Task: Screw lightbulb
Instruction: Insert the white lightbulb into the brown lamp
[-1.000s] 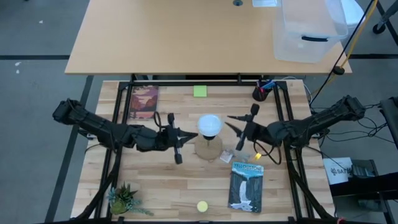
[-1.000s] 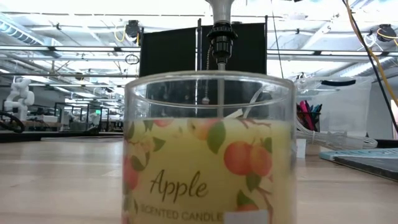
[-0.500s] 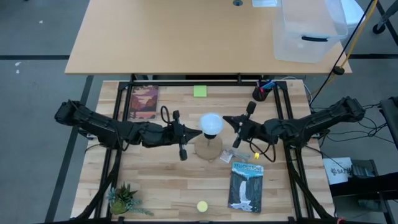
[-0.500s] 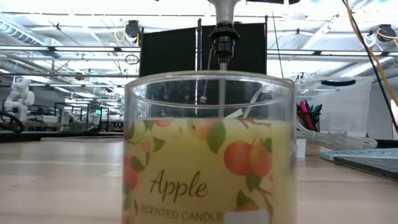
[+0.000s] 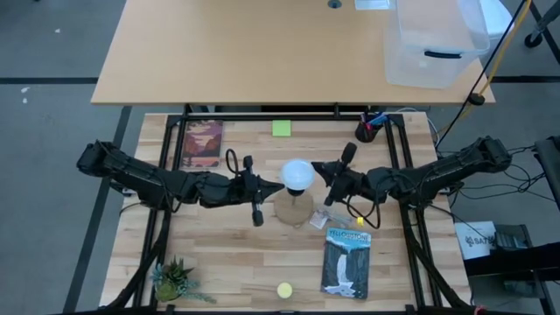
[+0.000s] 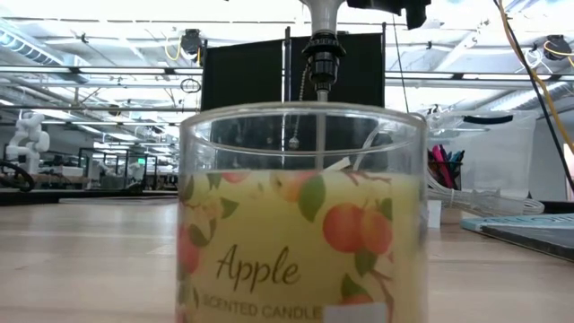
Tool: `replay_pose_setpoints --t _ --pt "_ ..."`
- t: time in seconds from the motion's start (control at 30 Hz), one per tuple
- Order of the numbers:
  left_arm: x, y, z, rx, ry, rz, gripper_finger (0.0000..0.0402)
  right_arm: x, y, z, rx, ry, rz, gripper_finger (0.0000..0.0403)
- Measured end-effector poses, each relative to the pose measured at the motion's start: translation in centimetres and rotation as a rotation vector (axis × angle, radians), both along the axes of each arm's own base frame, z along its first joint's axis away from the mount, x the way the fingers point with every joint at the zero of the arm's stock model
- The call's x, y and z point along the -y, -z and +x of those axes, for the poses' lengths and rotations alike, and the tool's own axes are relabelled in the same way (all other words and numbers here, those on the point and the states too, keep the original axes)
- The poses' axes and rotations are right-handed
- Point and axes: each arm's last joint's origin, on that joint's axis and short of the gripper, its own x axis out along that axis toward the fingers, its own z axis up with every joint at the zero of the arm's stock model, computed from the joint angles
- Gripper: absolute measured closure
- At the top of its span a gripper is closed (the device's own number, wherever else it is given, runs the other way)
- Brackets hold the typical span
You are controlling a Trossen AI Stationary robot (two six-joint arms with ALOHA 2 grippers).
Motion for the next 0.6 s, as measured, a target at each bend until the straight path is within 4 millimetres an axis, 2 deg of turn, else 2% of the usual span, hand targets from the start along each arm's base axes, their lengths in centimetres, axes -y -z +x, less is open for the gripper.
replay_pose_setpoints --t 0.6 --pt "-0.1 0.2 -0.1 -0.025 -0.039 0.005 0.0401 -2.0 -0.2 -0.6 -0.007 -0.026 -0.046 0.0403"
